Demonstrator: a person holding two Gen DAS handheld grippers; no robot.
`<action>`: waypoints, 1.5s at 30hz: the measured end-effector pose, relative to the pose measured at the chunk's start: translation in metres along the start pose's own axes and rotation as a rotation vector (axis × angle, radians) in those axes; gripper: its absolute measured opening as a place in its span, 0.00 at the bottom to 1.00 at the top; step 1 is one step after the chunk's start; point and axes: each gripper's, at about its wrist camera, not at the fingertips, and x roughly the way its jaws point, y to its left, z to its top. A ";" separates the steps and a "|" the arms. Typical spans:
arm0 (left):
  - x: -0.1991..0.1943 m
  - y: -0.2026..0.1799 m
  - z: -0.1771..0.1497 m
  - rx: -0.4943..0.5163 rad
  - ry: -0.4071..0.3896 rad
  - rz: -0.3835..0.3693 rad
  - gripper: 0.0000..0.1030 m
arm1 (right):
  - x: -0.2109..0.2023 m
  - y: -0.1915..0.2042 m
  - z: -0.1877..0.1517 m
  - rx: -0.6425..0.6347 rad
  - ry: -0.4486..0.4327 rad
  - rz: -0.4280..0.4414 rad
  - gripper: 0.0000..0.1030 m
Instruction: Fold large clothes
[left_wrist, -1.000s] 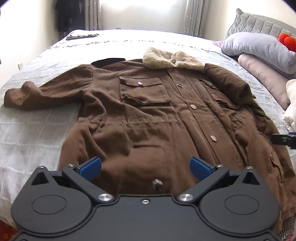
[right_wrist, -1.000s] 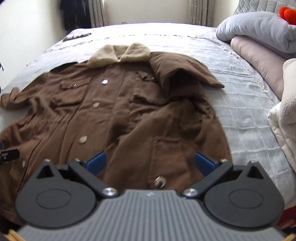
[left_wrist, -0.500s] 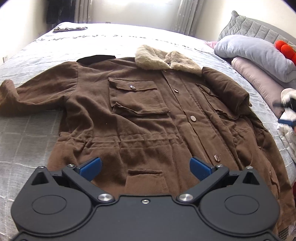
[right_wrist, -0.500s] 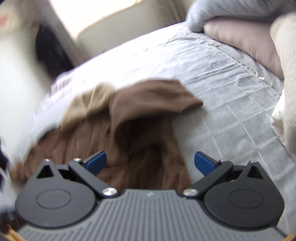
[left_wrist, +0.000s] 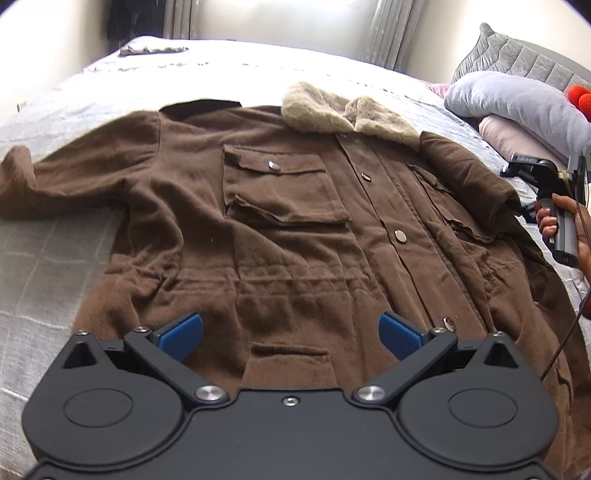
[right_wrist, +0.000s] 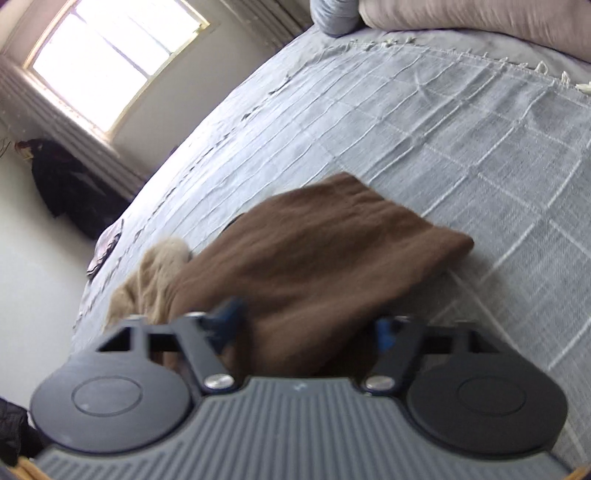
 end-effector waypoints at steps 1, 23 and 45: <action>0.000 -0.001 0.000 0.007 -0.008 0.005 1.00 | -0.001 0.001 0.003 -0.020 -0.012 -0.013 0.28; 0.012 -0.041 0.003 0.112 -0.045 -0.011 1.00 | -0.109 0.004 0.093 -0.755 -0.504 -0.978 0.76; -0.101 0.114 -0.114 -0.062 -0.064 -0.027 0.98 | -0.266 -0.024 -0.182 -0.537 0.035 -0.094 0.92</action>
